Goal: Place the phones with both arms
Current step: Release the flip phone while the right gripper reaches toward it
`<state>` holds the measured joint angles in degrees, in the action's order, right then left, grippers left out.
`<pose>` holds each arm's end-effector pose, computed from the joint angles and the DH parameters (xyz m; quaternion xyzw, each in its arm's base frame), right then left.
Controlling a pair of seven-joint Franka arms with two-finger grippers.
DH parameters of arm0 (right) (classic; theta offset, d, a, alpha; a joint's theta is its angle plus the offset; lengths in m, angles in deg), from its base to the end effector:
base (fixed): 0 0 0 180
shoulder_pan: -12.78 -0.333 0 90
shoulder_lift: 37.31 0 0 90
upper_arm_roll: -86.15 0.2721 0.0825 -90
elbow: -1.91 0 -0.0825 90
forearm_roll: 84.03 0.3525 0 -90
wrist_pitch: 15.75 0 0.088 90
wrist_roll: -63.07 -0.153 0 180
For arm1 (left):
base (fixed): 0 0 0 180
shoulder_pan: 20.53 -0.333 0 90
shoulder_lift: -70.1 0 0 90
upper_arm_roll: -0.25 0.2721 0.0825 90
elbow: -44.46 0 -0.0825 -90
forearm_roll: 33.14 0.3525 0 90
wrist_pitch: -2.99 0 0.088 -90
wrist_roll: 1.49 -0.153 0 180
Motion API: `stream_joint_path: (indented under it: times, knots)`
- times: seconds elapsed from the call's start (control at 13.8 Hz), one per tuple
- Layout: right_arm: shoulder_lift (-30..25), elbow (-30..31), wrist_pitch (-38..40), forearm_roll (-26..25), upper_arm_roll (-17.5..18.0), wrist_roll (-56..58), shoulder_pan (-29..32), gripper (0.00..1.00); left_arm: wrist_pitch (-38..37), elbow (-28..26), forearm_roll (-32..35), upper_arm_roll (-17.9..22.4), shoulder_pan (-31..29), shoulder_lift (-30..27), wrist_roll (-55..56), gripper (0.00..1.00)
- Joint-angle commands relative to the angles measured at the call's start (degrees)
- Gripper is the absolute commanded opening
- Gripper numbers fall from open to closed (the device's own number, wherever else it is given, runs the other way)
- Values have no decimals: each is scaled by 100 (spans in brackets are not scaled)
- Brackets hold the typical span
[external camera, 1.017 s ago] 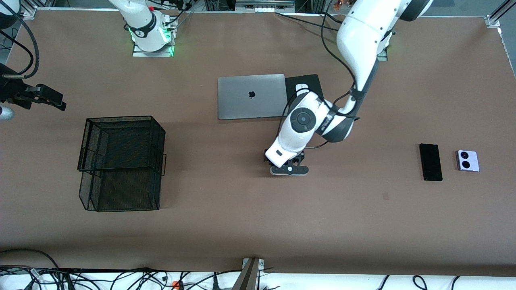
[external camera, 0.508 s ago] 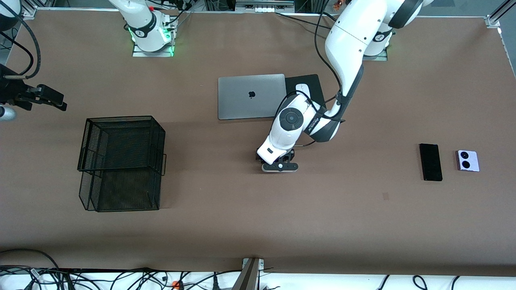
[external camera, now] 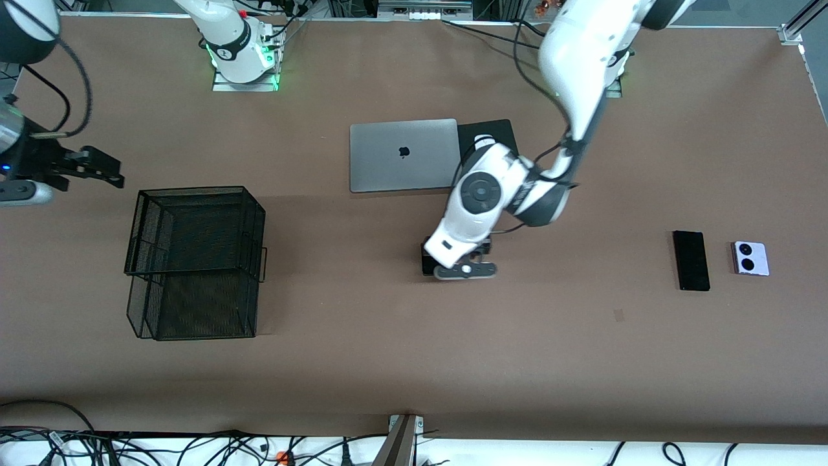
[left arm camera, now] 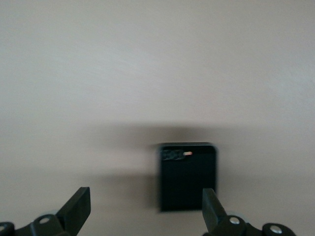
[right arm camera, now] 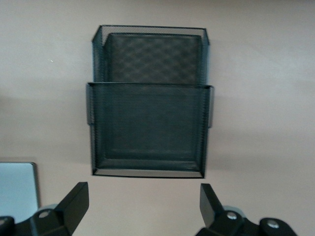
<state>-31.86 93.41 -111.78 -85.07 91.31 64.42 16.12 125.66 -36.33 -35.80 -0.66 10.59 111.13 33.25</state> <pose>0.5532 0.0135 0.4811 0.9996 0.0285 -0.0078 0.0048 0.5703 -0.3596 0.2168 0.9989 0.0380 -0.0075 0.0248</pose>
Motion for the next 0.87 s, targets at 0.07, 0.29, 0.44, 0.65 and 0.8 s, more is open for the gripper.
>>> stream_joint_path:
  times: [0.07, 0.29, 0.44, 0.65, 0.8]
  knots:
    - [289, -36, -311, -28, -6, -749, -535, 100, -1269, -140, -51, 3, -938, -876, -836, 100]
    - [579, -54, -688, -19, -6, -1503, -1184, 100, -1841, -87, -51, 3, -1764, -1202, -1162, 100]
    - [807, -71, -969, -63, -6, -2249, -1763, 100, -2036, -34, -42, -6, -2222, -1203, -1189, 100]
    - [1430, -456, -1444, -194, -15, -3558, -2703, 100, -2265, -43, 421, 3, -2601, -1203, -1984, 100]
    - [2132, -1105, -1507, -641, -15, -4569, -3388, 100, -2265, -121, 922, 3, -2934, -1194, -2566, 100]
